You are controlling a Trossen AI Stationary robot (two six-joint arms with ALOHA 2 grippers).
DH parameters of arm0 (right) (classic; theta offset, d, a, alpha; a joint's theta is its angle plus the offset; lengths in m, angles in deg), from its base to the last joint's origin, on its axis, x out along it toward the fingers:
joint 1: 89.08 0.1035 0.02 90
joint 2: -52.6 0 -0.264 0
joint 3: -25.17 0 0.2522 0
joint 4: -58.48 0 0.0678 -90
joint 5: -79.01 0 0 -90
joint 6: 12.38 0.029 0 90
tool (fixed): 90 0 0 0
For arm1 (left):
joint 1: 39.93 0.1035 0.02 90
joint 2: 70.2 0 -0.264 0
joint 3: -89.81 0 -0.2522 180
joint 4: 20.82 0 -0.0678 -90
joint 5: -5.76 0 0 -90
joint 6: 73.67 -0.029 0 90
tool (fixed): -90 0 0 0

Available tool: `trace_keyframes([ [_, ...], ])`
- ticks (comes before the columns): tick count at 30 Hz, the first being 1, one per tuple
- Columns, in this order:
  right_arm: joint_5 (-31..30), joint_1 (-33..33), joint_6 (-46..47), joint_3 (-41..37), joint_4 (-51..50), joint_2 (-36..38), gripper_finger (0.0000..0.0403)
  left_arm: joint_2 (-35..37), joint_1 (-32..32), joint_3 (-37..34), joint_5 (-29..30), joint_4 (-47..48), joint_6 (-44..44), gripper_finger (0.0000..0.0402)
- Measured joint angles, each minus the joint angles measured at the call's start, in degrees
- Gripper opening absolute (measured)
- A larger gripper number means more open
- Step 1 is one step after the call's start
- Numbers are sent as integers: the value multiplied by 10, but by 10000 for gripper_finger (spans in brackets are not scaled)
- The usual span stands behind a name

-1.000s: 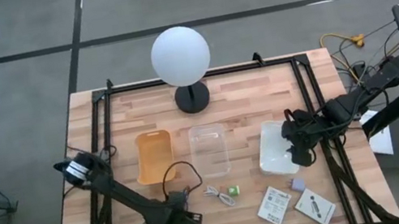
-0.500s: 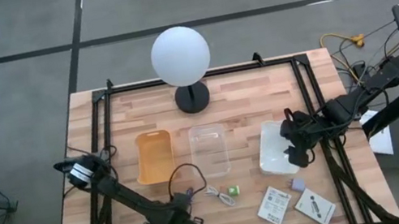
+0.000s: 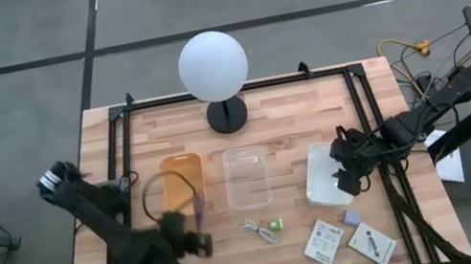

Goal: Pick and place items into bin
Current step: Put the blue USB cable into the yellow bin, then put the black USB cable into the yellow bin

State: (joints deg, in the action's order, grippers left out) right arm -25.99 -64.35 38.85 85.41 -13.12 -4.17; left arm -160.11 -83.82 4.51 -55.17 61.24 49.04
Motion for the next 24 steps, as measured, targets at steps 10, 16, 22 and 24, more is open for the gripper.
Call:
trace_keyframes([
  [10,-31,0,29,0,4,0,237,203,174,-254,-78,-81,-94,2],
  [16,-31,0,48,-1,4,0,237,253,227,-406,-115,-225,-106,35],
  [22,-31,0,54,-2,4,0,237,254,229,-397,-114,-212,-114,118],
  [24,-31,0,54,-2,4,0,237,256,226,-373,-114,-219,-172,146],
])
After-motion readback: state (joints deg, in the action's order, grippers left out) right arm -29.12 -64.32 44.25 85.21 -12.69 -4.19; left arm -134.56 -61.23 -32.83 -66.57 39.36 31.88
